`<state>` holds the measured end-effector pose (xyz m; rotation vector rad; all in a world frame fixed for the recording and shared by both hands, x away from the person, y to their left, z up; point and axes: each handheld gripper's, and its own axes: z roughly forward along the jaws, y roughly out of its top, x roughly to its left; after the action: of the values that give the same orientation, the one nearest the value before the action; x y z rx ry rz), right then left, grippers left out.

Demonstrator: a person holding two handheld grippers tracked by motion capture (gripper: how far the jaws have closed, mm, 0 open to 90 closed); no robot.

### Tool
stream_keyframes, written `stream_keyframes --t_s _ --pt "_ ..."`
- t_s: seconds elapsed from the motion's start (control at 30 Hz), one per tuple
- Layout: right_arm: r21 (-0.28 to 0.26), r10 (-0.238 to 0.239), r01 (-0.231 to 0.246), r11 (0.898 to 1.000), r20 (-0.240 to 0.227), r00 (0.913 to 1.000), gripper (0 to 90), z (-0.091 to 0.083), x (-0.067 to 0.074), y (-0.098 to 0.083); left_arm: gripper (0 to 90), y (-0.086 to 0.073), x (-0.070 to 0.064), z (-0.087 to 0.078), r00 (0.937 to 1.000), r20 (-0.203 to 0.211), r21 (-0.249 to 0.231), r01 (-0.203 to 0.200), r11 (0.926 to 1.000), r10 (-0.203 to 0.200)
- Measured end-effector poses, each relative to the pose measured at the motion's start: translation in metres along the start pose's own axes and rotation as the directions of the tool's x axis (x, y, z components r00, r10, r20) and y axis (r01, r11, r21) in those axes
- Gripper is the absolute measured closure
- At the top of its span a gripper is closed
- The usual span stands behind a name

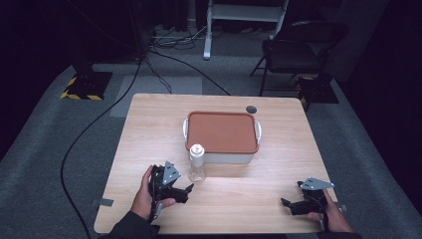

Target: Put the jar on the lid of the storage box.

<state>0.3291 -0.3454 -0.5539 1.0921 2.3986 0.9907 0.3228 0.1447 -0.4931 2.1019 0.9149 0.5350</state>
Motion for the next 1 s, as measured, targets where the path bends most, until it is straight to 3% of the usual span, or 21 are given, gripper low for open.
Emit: stream_keyframes --t_s 0.7,1.0 --pt "0.000 0.000 0.000 1.000 0.000 1.0000 0.0 0.000 0.000 0.000 3.8 0.019 0.000 0.018 0.9990 0.040 -0.019 0.019 0.9996 -0.018" --pt "0.000 0.000 0.000 1.000 0.000 1.0000 0.0 0.000 0.000 0.000 4.0 0.022 0.004 0.029 0.9977 0.051 -0.013 0.046 0.9989 -0.045"
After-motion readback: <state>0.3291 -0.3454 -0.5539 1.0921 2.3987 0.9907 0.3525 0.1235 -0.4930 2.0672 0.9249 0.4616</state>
